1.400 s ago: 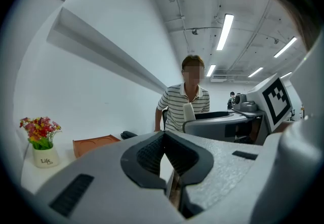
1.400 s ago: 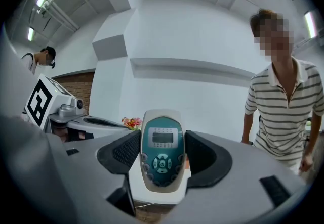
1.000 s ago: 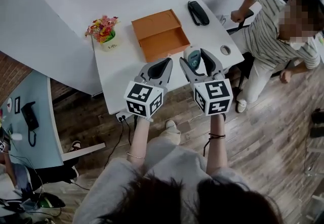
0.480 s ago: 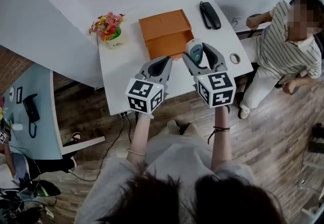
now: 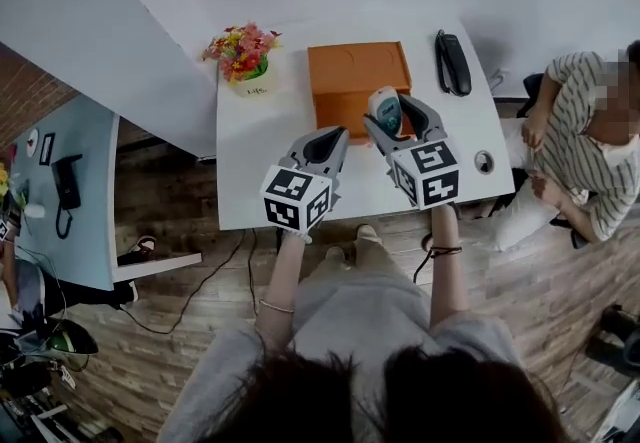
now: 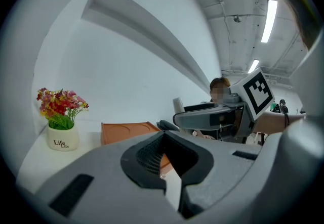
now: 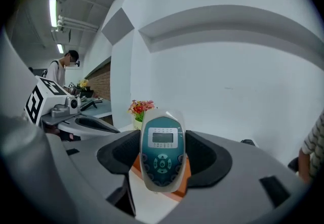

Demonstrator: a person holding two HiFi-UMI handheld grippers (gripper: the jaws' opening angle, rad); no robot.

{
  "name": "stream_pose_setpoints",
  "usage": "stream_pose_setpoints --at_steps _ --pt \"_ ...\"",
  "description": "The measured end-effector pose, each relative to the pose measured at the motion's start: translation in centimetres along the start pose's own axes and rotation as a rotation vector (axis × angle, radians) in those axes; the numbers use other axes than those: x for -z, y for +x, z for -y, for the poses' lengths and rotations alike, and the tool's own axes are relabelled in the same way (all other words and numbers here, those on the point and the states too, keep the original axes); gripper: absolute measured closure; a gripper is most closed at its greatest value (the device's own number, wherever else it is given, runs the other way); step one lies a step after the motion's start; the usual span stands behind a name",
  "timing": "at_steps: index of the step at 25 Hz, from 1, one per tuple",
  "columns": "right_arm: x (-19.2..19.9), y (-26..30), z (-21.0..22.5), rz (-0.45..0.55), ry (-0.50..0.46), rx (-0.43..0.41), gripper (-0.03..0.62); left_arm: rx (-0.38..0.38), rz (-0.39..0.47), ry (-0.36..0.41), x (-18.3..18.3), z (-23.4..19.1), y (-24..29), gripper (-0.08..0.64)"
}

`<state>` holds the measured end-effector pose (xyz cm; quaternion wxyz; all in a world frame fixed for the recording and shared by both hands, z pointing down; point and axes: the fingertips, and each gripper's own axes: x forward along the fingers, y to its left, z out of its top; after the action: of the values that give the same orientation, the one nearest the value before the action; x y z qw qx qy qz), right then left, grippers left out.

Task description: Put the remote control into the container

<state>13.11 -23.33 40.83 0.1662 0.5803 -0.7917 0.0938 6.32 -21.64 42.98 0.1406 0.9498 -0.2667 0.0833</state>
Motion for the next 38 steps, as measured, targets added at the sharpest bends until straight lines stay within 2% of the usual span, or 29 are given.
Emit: stream_pose_setpoints --at_steps 7,14,27,38 --pt "1.8 4.3 1.3 -0.090 -0.066 -0.147 0.314 -0.088 -0.025 -0.061 1.1 -2.2 2.9 0.557" --pt "4.0 6.9 1.6 -0.170 -0.110 -0.254 0.314 -0.152 -0.047 -0.123 3.0 -3.3 4.4 0.557" --pt "7.8 10.0 0.2 -0.334 -0.148 -0.362 0.314 -0.157 -0.101 -0.203 5.5 -4.2 4.9 0.557" --pt "12.3 12.7 -0.3 -0.510 -0.314 -0.442 0.314 -0.162 -0.137 -0.240 7.5 -4.3 5.6 0.557"
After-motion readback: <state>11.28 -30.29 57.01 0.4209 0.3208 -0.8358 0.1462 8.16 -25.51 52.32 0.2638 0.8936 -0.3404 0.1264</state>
